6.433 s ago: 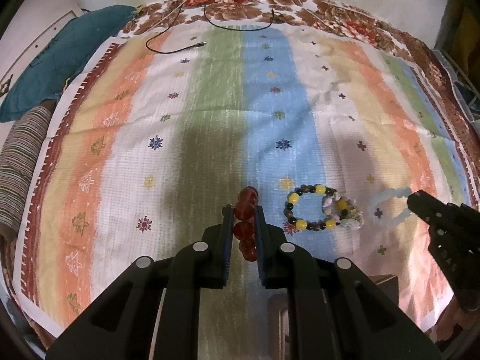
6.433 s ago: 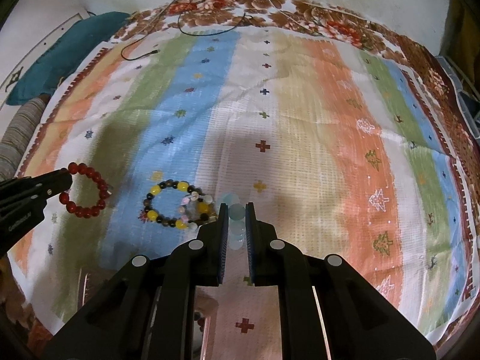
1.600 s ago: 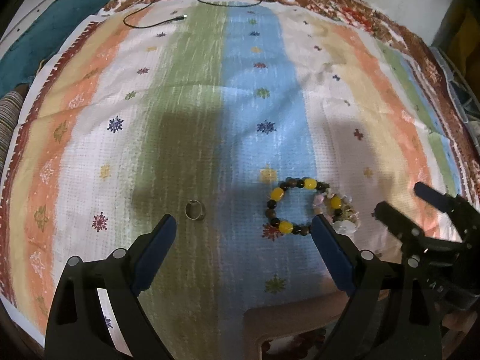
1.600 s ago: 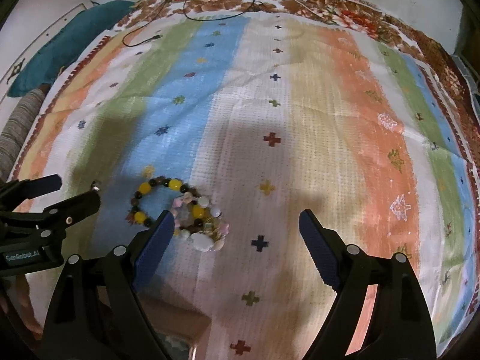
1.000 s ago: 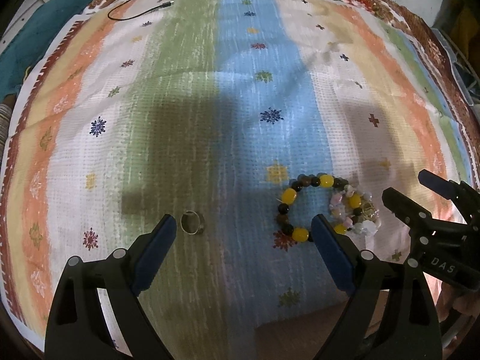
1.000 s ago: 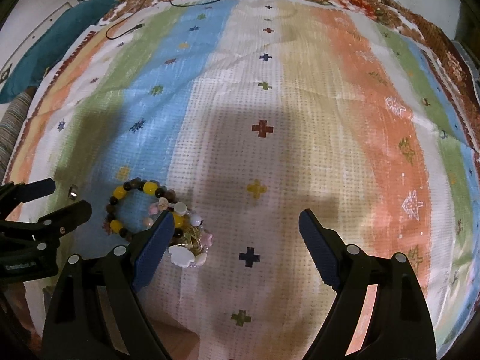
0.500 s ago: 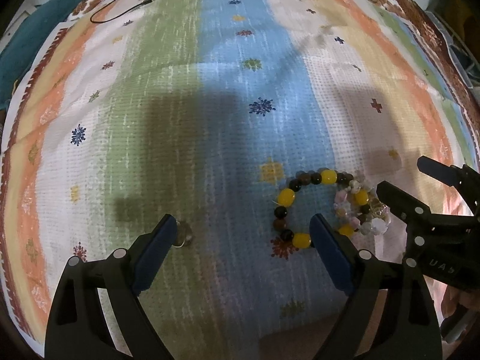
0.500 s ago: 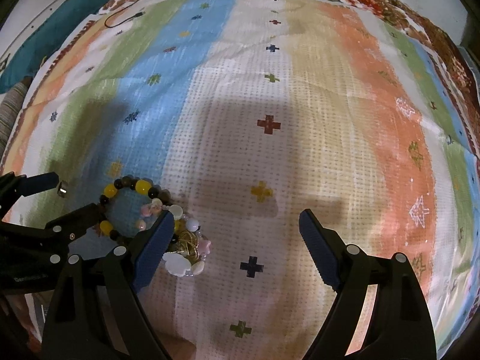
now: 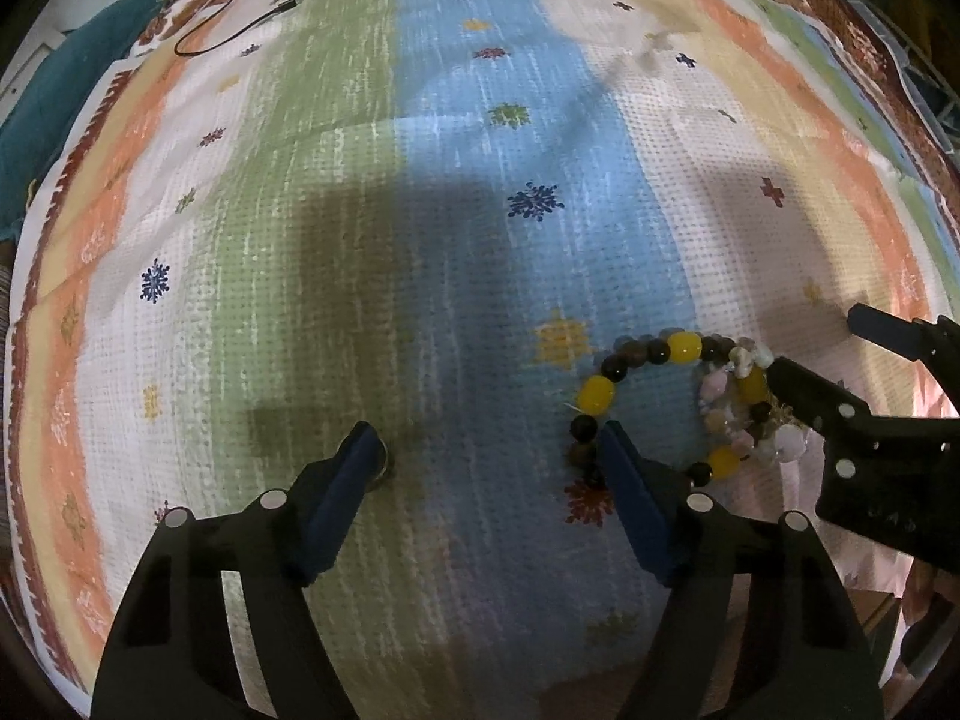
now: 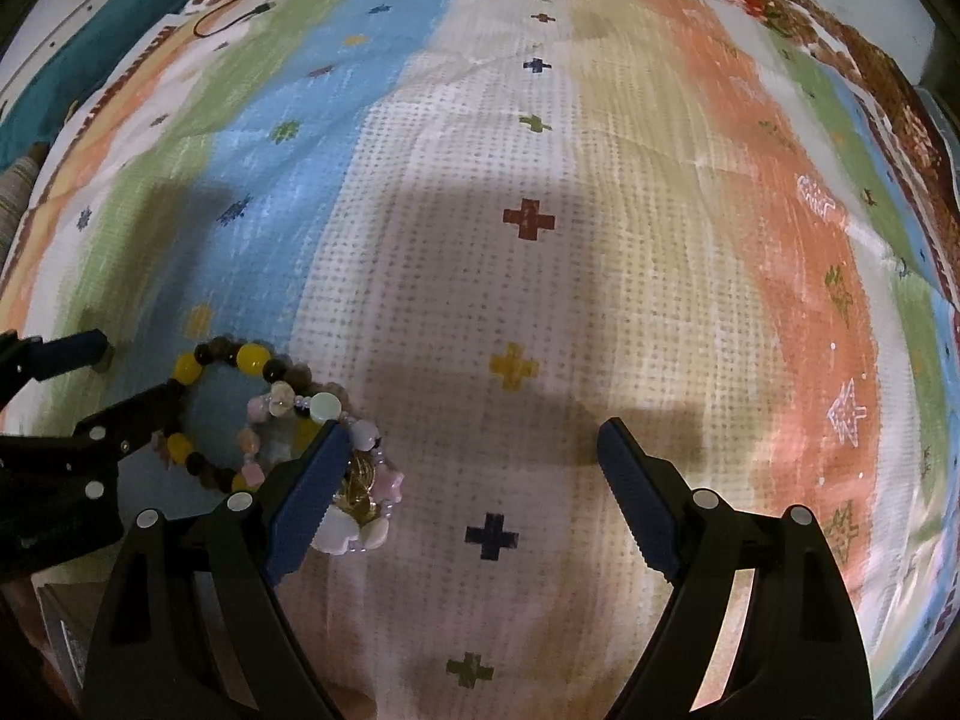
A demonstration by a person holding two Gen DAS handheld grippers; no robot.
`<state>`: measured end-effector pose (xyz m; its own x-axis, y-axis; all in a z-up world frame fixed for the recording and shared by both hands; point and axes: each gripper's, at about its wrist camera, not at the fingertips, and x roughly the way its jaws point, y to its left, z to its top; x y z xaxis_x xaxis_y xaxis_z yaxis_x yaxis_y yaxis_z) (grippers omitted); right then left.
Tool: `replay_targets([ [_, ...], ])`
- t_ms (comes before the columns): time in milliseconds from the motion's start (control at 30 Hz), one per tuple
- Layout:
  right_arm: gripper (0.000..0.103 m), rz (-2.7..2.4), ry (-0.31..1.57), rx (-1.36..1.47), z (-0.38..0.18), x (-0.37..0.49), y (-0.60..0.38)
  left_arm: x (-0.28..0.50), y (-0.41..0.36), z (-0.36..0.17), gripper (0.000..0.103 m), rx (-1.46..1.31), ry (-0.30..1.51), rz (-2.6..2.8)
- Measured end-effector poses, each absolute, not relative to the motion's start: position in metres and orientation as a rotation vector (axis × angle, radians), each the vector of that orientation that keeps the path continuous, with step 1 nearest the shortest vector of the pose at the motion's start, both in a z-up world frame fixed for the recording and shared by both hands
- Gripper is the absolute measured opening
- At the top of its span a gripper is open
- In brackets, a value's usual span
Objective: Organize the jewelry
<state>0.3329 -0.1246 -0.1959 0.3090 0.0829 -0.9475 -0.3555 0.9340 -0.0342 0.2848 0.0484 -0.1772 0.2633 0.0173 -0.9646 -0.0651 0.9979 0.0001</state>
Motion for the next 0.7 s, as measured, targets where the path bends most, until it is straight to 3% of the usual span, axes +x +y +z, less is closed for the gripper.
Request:
replay_targets([
  [133, 0.084, 0.287, 1.222, -0.261, -0.197, 0.335, -0.123, 0.283, 0.050, -0.175, 0.059, -0.050, 1.295, 0.055],
  [200, 0.079, 0.282, 1.223, -0.260, -0.197, 0.336, -0.124, 0.285, 0.053, -0.174, 0.045, -0.059, 1.296, 0.060],
  [267, 0.073, 0.277, 1.225, -0.252, -0.195, 0.337, -0.126, 0.286, 0.054, -0.175, 0.040, -0.078, 1.303, 0.050],
  [367, 0.062, 0.271, 1.227, -0.239, -0.194, 0.339, -0.130, 0.286, 0.052, -0.174, 0.031, -0.072, 1.301, 0.042],
  [433, 0.043, 0.274, 1.224, -0.231, -0.192, 0.339, -0.131, 0.285, 0.049, -0.173, 0.021, -0.068, 1.302, 0.036],
  [467, 0.038, 0.276, 1.227, -0.224, -0.191, 0.339, -0.131, 0.285, 0.048, -0.172, 0.012, -0.064, 1.304, 0.033],
  [533, 0.020, 0.288, 1.235, -0.205, -0.190, 0.340, -0.132, 0.285, 0.047, -0.172, 0.008, -0.055, 1.305, 0.032],
  [600, 0.012, 0.296, 1.239, -0.199, -0.189, 0.340, -0.132, 0.283, 0.044, -0.172, 0.007, -0.043, 1.303, 0.028],
  [700, 0.011, 0.302, 1.241, -0.188, -0.189, 0.340, -0.133, 0.283, 0.045, -0.170, 0.002, -0.044, 1.297, 0.034],
])
